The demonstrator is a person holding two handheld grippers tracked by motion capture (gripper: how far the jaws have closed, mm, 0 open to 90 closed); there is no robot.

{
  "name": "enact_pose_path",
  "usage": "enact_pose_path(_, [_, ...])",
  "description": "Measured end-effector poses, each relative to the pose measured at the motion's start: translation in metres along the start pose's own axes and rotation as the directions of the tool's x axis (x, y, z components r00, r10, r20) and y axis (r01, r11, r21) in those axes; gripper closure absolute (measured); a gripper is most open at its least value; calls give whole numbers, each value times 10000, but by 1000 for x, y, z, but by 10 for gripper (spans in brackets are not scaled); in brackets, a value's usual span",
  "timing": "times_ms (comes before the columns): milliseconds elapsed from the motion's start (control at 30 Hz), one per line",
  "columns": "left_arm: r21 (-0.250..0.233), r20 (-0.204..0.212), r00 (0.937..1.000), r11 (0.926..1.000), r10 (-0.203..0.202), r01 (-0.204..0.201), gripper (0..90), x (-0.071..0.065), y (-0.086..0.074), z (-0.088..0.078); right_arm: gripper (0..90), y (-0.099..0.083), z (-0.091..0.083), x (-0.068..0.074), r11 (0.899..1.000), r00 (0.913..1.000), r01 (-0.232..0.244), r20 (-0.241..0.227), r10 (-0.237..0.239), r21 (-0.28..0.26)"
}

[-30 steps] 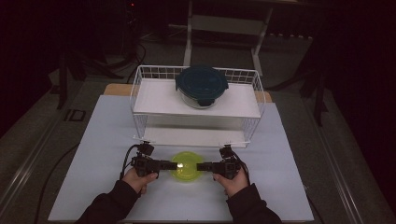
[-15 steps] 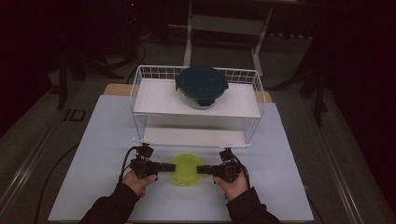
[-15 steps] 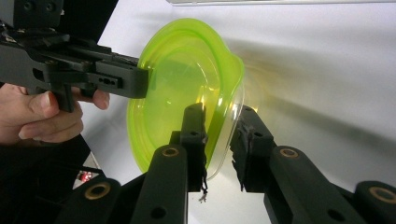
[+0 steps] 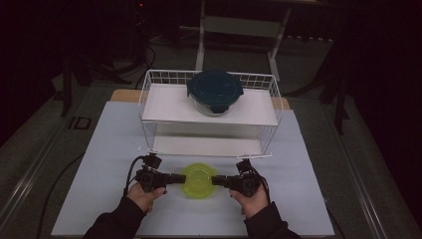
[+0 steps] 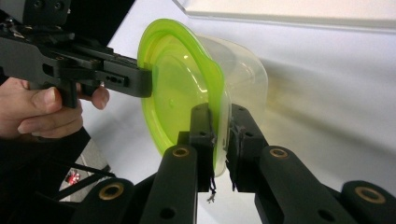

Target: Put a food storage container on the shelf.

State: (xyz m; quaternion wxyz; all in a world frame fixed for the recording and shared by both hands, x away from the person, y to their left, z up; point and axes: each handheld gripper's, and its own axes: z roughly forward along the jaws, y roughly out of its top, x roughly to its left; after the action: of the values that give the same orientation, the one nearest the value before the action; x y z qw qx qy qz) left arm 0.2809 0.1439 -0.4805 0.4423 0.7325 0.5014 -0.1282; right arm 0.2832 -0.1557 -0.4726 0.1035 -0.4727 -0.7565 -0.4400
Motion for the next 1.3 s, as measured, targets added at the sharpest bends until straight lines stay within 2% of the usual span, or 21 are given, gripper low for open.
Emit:
enact_pose_path(333, [-417, 141, 9991, 9983, 411, -405, 793, -26, 16, -21, 816, 15, -27, 22, 9965, 9980, 633, -40, -636, -543])
enact_pose_path(567, [-560, 133, 9983, 9969, 560, -551, 793, -39, 25, -31, 816, 26, -43, 35, 9926, 9961, 886, 72, -883, -831])
enact_pose_path(800, [-792, 64, 9955, 9924, 949, -941, 794, -61, 44, -50, 816, 39, -60, 50, 9851, 9928, 1195, 38, -1199, -1237])
enact_pose_path(1100, [-1038, 17, 9910, 9857, 1339, -1331, 793, -80, 66, -66, 817, 58, -79, 63, 9752, 9893, 1444, 63, -1454, -1680])
enact_pose_path(1300, [-1212, -272, 9844, 9770, 1736, -1757, 793, -96, 85, -78, 817, 75, -92, 72, 9678, 9875, 1565, 124, -1572, -1973])
